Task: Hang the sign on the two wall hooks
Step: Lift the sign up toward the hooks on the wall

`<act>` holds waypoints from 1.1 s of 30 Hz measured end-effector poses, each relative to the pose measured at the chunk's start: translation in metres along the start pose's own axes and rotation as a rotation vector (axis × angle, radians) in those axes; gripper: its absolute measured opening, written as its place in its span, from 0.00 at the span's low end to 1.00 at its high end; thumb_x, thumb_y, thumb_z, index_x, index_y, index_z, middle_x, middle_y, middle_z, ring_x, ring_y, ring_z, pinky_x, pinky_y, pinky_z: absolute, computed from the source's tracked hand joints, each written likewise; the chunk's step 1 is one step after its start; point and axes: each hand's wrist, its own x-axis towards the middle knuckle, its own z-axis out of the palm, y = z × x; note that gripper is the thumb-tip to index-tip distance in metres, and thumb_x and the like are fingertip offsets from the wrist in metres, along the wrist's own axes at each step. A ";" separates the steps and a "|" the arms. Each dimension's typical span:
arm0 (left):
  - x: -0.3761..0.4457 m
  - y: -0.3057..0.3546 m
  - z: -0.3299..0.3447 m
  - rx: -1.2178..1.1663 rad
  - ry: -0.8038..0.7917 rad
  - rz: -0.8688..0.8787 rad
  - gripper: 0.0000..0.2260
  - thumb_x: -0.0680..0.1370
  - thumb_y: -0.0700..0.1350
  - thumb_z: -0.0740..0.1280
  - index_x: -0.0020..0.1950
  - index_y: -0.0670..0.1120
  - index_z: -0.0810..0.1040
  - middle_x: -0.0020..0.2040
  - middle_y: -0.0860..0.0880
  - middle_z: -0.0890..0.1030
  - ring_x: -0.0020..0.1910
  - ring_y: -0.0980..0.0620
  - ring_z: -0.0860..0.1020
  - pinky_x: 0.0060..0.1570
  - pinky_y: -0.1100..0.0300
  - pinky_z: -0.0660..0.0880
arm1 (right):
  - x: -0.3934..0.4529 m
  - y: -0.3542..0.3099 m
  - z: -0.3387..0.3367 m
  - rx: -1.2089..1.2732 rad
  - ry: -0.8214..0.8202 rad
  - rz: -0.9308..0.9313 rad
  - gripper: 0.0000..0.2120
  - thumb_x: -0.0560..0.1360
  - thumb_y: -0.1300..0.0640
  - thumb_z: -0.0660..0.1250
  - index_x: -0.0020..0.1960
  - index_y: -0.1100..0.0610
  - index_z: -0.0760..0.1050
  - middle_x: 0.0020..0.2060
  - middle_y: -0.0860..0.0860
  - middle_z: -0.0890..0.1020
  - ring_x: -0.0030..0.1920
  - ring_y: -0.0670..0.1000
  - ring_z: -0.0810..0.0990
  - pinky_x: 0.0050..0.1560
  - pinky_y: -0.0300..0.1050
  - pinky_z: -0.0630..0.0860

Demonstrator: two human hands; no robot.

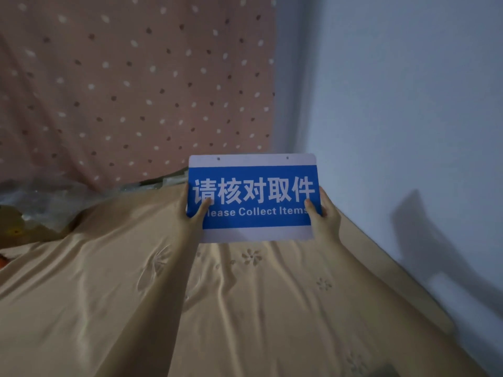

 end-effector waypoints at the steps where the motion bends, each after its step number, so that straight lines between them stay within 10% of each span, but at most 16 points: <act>1: 0.002 0.005 0.009 0.003 -0.021 0.027 0.26 0.76 0.45 0.69 0.73 0.52 0.68 0.64 0.48 0.79 0.58 0.48 0.80 0.54 0.51 0.80 | 0.003 -0.007 -0.006 0.003 0.024 -0.023 0.17 0.77 0.58 0.65 0.65 0.50 0.73 0.49 0.43 0.81 0.46 0.38 0.81 0.40 0.27 0.77; 5: 0.009 0.025 0.048 -0.001 -0.041 0.092 0.29 0.76 0.46 0.68 0.76 0.53 0.63 0.69 0.51 0.74 0.61 0.49 0.77 0.53 0.58 0.78 | 0.013 -0.032 -0.036 0.020 0.106 -0.113 0.19 0.77 0.57 0.65 0.67 0.50 0.72 0.51 0.46 0.82 0.49 0.46 0.82 0.50 0.41 0.81; 9: 0.011 0.048 0.093 0.022 -0.048 0.150 0.29 0.77 0.44 0.67 0.77 0.51 0.61 0.66 0.54 0.71 0.61 0.54 0.73 0.40 0.76 0.74 | 0.022 -0.059 -0.071 0.034 0.199 -0.211 0.20 0.77 0.59 0.65 0.69 0.52 0.71 0.48 0.41 0.82 0.43 0.34 0.82 0.43 0.29 0.78; 15: 0.010 0.079 0.161 -0.037 -0.159 0.255 0.31 0.77 0.48 0.67 0.77 0.51 0.59 0.71 0.55 0.70 0.66 0.54 0.73 0.57 0.65 0.76 | 0.029 -0.105 -0.131 0.084 0.339 -0.289 0.22 0.76 0.58 0.67 0.70 0.53 0.71 0.53 0.48 0.83 0.46 0.37 0.83 0.43 0.33 0.79; 33: -0.054 0.168 0.351 -0.304 -0.509 0.390 0.28 0.78 0.47 0.65 0.76 0.55 0.60 0.61 0.62 0.72 0.53 0.63 0.76 0.44 0.76 0.76 | -0.010 -0.206 -0.292 0.009 0.749 -0.569 0.21 0.76 0.60 0.66 0.67 0.48 0.71 0.56 0.42 0.81 0.49 0.36 0.82 0.44 0.31 0.79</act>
